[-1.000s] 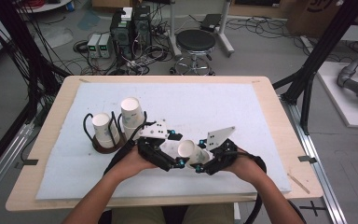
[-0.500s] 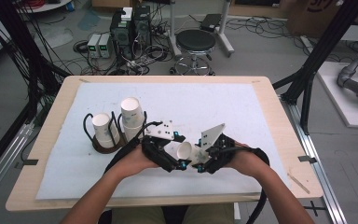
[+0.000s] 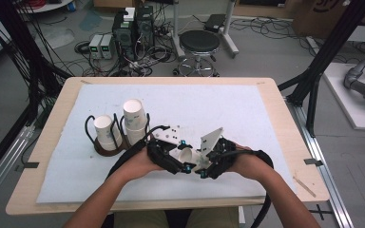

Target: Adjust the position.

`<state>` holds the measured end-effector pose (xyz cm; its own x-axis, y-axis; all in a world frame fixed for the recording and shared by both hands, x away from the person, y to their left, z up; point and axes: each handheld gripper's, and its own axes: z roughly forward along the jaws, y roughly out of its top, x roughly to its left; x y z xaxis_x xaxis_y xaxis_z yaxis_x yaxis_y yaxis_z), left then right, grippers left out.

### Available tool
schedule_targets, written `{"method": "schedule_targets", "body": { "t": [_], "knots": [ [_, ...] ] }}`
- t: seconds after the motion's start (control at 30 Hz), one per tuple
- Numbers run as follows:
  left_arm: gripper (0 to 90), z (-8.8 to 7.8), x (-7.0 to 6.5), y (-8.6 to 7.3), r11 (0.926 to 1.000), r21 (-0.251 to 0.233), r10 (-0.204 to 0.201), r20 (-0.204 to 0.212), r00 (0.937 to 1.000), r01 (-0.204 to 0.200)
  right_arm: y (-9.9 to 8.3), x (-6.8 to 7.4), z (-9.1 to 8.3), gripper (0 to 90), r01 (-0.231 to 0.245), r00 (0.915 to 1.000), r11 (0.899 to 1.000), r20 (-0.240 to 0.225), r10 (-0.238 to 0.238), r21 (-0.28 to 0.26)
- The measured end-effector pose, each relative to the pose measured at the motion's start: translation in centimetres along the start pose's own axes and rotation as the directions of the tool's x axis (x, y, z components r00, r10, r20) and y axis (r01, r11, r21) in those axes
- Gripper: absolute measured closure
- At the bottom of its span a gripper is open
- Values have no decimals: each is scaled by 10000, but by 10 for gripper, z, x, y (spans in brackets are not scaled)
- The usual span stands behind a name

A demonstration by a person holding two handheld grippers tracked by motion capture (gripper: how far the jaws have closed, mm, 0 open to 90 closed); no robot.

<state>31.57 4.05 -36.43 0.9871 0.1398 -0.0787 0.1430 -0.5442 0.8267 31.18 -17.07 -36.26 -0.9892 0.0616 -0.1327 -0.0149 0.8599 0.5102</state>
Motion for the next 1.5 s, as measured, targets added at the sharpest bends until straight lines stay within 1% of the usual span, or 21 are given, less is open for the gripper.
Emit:
{"method": "schedule_targets", "body": {
  "t": [0.1, 0.17, 0.2, 0.23, 0.27, 0.33, 0.43, 0.57, 0.6, 0.63, 0.67, 0.8, 0.83, 0.93, 1.0, 1.03, 1.17, 1.27, 1.37, 1.43, 1.5],
  "knots": [
    [364, 0, 0, 0, 10000, 42, 57, 27, 10000, -57, 0, 0, 0, 343, 72, 10000, 10000, -5, -72, 28],
    [369, 0, 0, 0, 9999, 8, 135, -47, 9999, -135, -1, 0, 0, 311, 54, 10000, 10000, -29, -53, 23],
    [371, 0, 0, 0, 9999, -48, 158, -94, 9998, -158, -2, 0, 0, 285, -15, 10000, 9999, 27, 15, -99],
    [372, -1, 0, -1, 9997, -174, 154, -122, 9998, -156, -2, -1, -1, 232, -162, 9998, 9995, 70, 164, -280],
    [373, -3, 1, -1, 9993, -348, 132, -129, 9998, -136, -4, 0, -3, 198, -428, 9989, 9977, 168, 437, -520],
    [373, -6, 3, -3, 9979, -637, 117, -145, 9998, -126, -8, -1, -8, 198, -710, 9972, 9917, 171, 732, -1076],
    [373, -11, 4, -6, 9943, -1066, 46, -146, 9999, -61, -16, -1, -16, 198, -1167, 9923, 9702, 149, 1227, -2123],
    [373, -15, 6, -11, 9853, -1708, -96, -81, 9999, 80, -27, -1, -25, 198, -1582, 9847, 9338, 190, 1734, -3208],
    [373, -16, 6, -13, 9827, -1847, -164, -80, 9998, 146, -30, -1, -27, 198, -1689, 9817, 9232, 242, 1887, -3453],
    [373, -16, 6, -14, 9813, -1914, -205, -75, 9998, 187, -34, -1, -30, 198, -1927, 9752, 8988, 250, 2200, -3937],
    [373, -17, 6, -15, 9801, -1976, -220, -125, 9997, 191, -34, -1, -30, 198, -1927, 9752, 8988, 250, 2200, -3937],
    [373, -20, 7, -20, 9716, -2350, -354, -222, 9991, 292, -41, 1, -33, 198, -2182, 9653, 8588, 271, 2599, -4636],
    [373, -21, 7, -21, 9672, -2517, -414, -227, 9989, 343, -43, 1, -33, 198, -2215, 9633, 8510, 288, 2669, -4762],
    [373, -24, 9, -25, 9562, -2895, -531, -230, 9983, 442, -49, 3, -32, 198, -2444, 9543, 8215, 225, 2980, -5151],
    [373, -25, 9, -29, 9488, -3125, -576, -289, 9979, 457, -53, 4, -31, 198, -2525, 9514, 8070, 148, 3075, -5339],
    [373, -26, 10, -31, 9468, -3183, -606, -295, 9977, 481, -55, 5, -30, 198, -2571, 9499, 7997, 103, 3124, -5426],
    [373, -26, 11, -38, 9382, -3407, -716, -205, 9972, 604, -62, 7, -25, 198, -2720, 9418, 7764, 85, 3362, -5685],
    [372, -25, 10, -42, 9364, -3466, -667, -215, 9975, 552, -68, 9, -21, 198, -2855, 9353, 7641, 56, 3537, -5786],
    [372, -26, 10, -44, 9313, -3607, -640, -238, 9977, 511, -73, 11, -16, 198, -3019, 9289, 7513, -40, 3702, -5869],
    [372, -26, 10, -46, 9279, -3697, -629, -261, 9977, 488, -74, 12, -14, 198, -3062, 9291, 7541, -96, 3698, -5810],
    [372, -26, 10, -47, 9246, -3779, -613, -255, 9978, 472, -75, 12, -13, 198, -3069, 9289, 7515, -118, 3701, -5840]
  ]
}}
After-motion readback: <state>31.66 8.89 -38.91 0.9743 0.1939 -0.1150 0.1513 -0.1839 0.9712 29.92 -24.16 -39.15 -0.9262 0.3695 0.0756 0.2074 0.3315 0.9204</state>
